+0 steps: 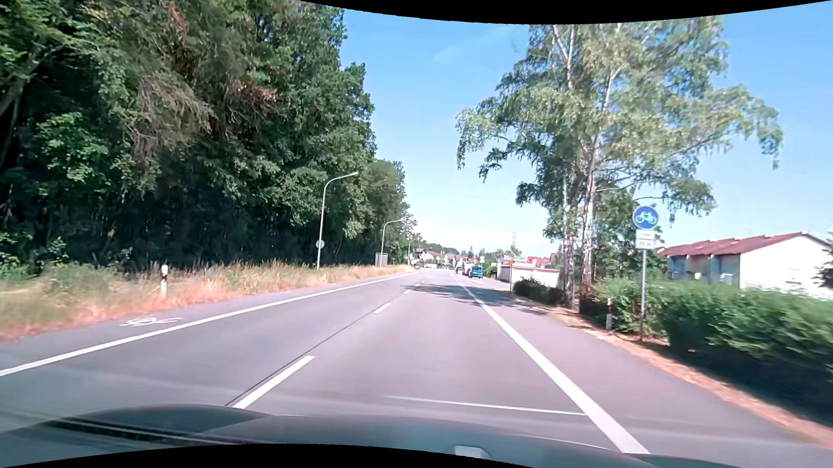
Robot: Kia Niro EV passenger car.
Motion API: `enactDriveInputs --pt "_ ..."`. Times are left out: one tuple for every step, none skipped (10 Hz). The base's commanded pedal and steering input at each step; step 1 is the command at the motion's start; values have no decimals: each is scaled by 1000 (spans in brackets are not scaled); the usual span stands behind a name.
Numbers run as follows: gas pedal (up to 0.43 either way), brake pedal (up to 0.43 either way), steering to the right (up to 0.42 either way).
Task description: Follow the waypoints while adhering to traffic rules and regulations
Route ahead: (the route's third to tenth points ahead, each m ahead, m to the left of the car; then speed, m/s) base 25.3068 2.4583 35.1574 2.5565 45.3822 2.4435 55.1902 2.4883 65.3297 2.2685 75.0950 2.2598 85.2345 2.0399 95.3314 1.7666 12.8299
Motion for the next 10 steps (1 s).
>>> enactDriveInputs --pt "39 0 -5" --pt "39 0 -4" --pt "39 0 -5" --pt "39 0 -5" --pt "39 0 -5" --pt "39 0 -5" --pt "39 0 -5" --pt "39 0 -5" --pt "39 0 -5" --pt "39 0 -5"
